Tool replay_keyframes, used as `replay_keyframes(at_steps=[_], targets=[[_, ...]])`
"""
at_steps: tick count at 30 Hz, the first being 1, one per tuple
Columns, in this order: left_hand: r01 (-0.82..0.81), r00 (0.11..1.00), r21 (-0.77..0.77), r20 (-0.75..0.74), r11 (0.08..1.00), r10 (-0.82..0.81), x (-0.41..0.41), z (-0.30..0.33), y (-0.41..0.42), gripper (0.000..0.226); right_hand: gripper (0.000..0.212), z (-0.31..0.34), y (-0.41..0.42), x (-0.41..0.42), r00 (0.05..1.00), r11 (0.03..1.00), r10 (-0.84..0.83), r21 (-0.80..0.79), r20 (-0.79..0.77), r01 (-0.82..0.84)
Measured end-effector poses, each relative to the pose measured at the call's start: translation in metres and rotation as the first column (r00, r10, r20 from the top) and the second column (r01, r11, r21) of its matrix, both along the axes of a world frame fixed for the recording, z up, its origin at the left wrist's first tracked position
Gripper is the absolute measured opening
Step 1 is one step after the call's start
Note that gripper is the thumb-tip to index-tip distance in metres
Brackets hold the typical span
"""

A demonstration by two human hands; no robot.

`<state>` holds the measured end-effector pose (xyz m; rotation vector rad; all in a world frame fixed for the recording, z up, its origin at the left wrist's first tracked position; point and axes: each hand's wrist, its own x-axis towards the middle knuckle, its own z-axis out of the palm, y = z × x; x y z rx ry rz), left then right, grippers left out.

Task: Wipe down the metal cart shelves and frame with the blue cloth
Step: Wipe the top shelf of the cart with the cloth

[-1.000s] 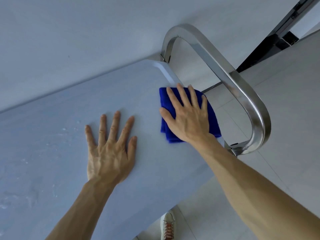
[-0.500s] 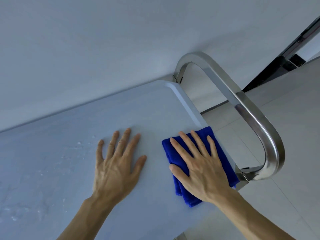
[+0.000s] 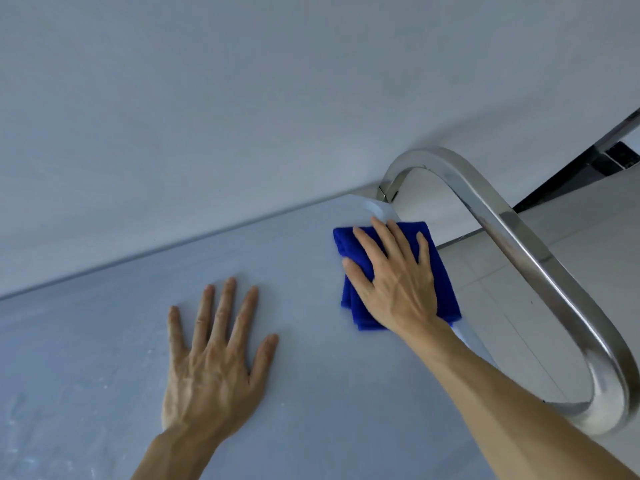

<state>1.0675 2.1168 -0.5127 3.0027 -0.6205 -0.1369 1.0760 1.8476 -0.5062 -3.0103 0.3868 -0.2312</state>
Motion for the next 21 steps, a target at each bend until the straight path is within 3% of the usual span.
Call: replay_keyframes(at_steps=[7, 9, 12, 14, 16, 21], targets=[[0.005, 0.999, -0.027, 0.039, 1.0, -0.004, 0.003, 0.0, 0.0, 0.068, 0.061, -0.004, 0.045, 0.082, 0.994, 0.995, -0.098, 0.022, 0.037, 0.097], [0.011, 0.999, -0.029, 0.031, 1.0, -0.01, 0.003, 0.0, 0.001, 0.067, 0.061, -0.002, 0.057, 0.063, 0.996, 0.997, 0.082, 0.011, 0.036, -0.082], [0.01, 1.0, -0.032, 0.017, 0.999, -0.009, 0.004, 0.0, 0.002, 0.065, 0.06, 0.003, 0.055, 0.014, 0.918, 0.92, 0.391, 0.006, -0.058, -0.392], [0.009, 1.0, -0.04, 0.014, 0.999, -0.009, 0.003, -0.001, 0.001, 0.065, 0.06, 0.005, 0.035, -0.007, 0.885, 0.891, 0.452, 0.003, -0.11, -0.454], [0.012, 1.0, -0.066, 0.021, 0.998, -0.01, 0.003, -0.002, 0.001, 0.065, 0.057, 0.002, 0.008, -0.003, 0.906, 0.909, 0.409, -0.037, -0.106, -0.415], [0.005, 1.0, -0.046, 0.026, 0.999, -0.004, 0.003, -0.001, 0.0, 0.065, 0.061, 0.0, -0.006, 0.056, 0.995, 0.998, -0.016, -0.069, -0.102, 0.009]])
